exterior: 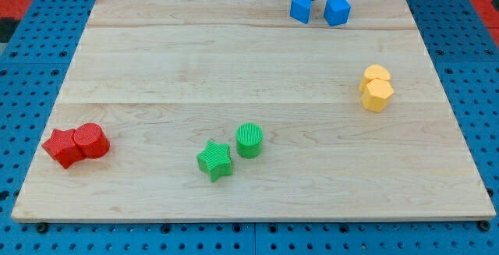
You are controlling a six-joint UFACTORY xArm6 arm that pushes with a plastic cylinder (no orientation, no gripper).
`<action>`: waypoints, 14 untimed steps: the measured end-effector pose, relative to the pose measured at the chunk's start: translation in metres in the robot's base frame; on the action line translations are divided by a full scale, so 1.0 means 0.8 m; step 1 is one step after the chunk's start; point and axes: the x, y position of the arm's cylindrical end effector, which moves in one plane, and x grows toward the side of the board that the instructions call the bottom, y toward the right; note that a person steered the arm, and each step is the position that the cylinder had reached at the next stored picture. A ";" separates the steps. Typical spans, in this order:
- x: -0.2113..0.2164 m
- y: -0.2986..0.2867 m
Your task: Move the blue cube and blue triangle to the top center
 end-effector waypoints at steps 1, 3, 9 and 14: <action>0.001 0.085; 0.023 0.122; 0.049 -0.102; 0.106 -0.345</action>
